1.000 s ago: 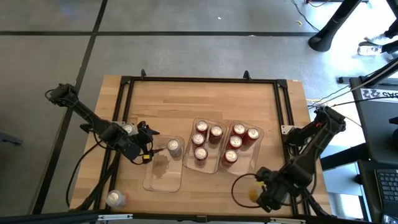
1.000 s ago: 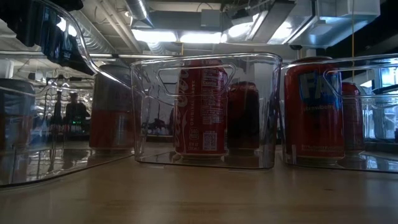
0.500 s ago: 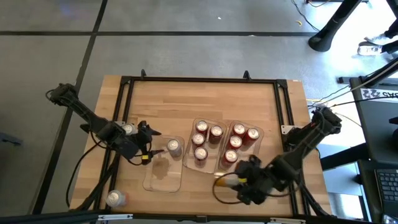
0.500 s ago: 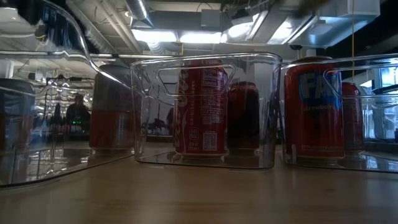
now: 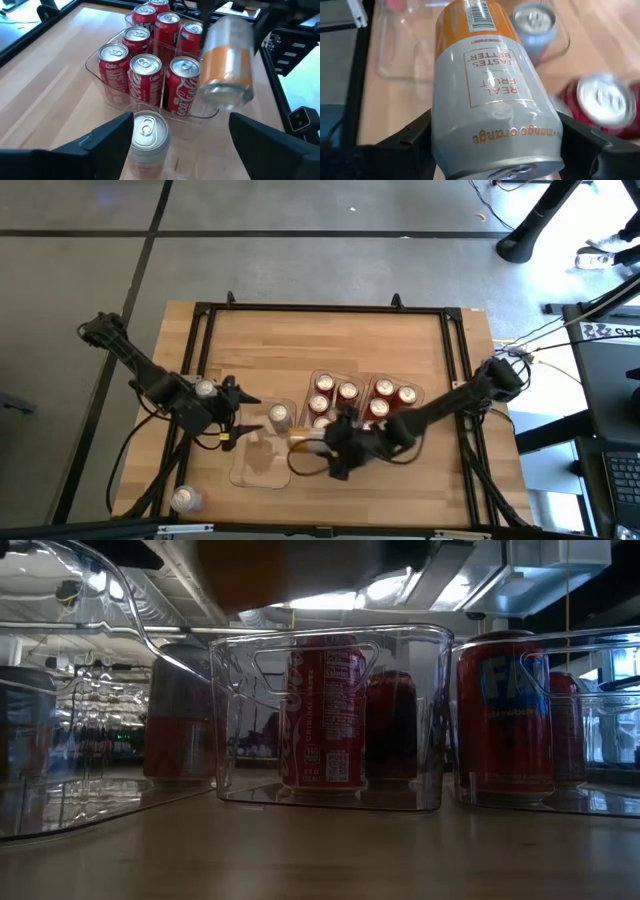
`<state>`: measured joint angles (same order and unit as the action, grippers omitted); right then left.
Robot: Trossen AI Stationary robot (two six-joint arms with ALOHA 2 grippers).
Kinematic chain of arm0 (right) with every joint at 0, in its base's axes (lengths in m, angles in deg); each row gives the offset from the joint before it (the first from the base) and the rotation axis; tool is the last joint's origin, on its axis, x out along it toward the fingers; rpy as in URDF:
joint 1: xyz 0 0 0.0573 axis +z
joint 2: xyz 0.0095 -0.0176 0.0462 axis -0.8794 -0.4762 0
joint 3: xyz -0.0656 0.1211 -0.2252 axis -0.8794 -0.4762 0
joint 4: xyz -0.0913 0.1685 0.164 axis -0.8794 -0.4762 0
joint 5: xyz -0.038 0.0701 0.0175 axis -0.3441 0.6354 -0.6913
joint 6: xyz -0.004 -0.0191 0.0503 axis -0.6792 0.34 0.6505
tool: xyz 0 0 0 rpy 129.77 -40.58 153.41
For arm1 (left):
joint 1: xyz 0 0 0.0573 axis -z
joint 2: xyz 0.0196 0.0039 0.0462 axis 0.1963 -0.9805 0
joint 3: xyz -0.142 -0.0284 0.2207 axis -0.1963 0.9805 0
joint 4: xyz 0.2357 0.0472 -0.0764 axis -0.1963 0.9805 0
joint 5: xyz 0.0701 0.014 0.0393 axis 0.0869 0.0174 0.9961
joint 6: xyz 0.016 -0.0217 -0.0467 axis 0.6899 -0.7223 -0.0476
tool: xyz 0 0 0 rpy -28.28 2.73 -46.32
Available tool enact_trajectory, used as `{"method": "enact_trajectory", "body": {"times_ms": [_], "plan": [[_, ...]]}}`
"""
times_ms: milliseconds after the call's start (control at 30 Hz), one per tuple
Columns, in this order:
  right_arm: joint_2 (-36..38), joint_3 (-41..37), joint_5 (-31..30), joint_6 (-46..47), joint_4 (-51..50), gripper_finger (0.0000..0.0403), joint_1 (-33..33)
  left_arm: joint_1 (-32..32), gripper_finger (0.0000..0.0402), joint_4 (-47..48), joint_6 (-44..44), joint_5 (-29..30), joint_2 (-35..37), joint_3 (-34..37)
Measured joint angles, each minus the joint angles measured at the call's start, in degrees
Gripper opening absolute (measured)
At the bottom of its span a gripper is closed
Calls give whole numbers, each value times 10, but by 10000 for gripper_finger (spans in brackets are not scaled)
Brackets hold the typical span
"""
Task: Sort soda cans
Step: Put the bottom right orange white soda can into the left transparent bin
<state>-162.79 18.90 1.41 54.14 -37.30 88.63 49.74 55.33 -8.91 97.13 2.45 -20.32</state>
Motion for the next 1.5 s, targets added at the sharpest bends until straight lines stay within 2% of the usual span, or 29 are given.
{"method": "enact_trajectory", "body": {"times_ms": [200, 367, 733, 933, 1200, 1500], "plan": [[-34, 0, 35, -92, 93, 288, -41, 0, 297, -20, -5, 0, -23, 0], [-48, 0, 41, -137, 157, 288, -60, 0, 275, -32, -9, 0, -46, 0], [-52, 0, 40, -164, 192, 288, -74, -3, 182, -65, -17, 18, -58, 0], [-58, -2, 33, -184, 207, 288, -74, -5, 140, -59, -29, 3, -90, 0], [-58, -2, 32, -186, 221, 288, -72, 12, 115, -44, -57, -4, -131, -1], [-73, -2, 40, -200, 280, 288, -72, 30, 102, -21, -98, -11, -141, 0]]}}
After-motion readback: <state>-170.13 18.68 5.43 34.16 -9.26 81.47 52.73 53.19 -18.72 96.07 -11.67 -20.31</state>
